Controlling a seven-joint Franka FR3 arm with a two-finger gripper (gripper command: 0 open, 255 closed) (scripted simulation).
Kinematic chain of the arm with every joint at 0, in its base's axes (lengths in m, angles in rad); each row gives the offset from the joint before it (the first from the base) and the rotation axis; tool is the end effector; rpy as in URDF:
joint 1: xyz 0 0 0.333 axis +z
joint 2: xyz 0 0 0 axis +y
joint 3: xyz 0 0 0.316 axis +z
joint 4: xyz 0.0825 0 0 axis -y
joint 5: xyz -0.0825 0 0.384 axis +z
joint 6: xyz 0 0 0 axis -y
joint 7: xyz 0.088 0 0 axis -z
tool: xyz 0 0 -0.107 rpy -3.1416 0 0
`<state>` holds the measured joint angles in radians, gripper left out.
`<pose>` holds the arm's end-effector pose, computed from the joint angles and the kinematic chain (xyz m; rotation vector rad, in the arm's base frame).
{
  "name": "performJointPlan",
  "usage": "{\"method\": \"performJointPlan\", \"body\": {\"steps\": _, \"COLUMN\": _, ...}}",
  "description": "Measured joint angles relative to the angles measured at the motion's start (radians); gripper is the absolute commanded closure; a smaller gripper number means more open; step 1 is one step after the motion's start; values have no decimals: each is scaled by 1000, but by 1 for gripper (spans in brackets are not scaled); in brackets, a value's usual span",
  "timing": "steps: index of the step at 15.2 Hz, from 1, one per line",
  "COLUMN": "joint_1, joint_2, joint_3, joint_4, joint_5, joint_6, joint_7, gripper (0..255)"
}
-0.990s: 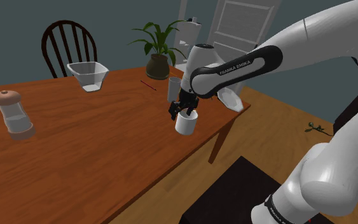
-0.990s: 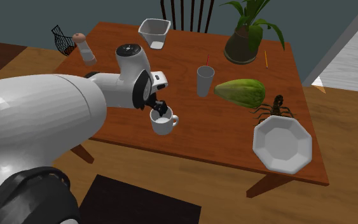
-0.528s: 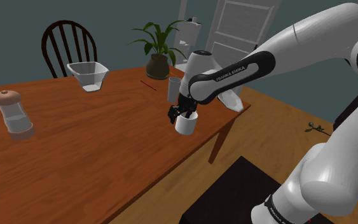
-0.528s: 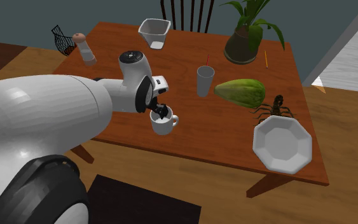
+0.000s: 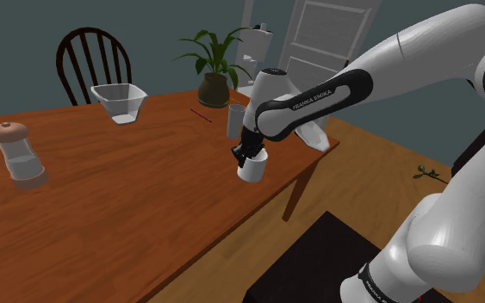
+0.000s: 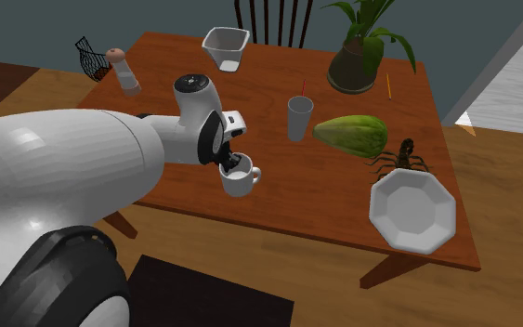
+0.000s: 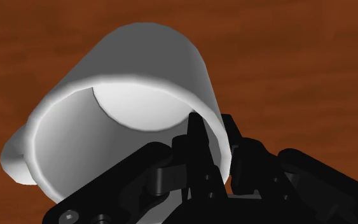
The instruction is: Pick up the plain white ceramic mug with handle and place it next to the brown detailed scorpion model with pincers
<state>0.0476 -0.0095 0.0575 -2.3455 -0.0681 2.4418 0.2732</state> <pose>0.5096 0.0537 0.3462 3.1048 -0.1839 0.1754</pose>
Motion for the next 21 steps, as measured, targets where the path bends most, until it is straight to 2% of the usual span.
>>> {"method": "performJointPlan", "body": {"steps": 7, "joint_1": 0, "joint_2": -5, "joint_3": 0, "joint_4": 0, "joint_5": 1, "joint_6": -6, "joint_7": -1, "gripper": 255}}
{"method": "performJointPlan", "body": {"steps": 21, "joint_1": 1, "joint_2": -103, "joint_3": -1, "joint_4": 86, "joint_5": 19, "joint_6": -188, "joint_7": -21, "gripper": 255}}
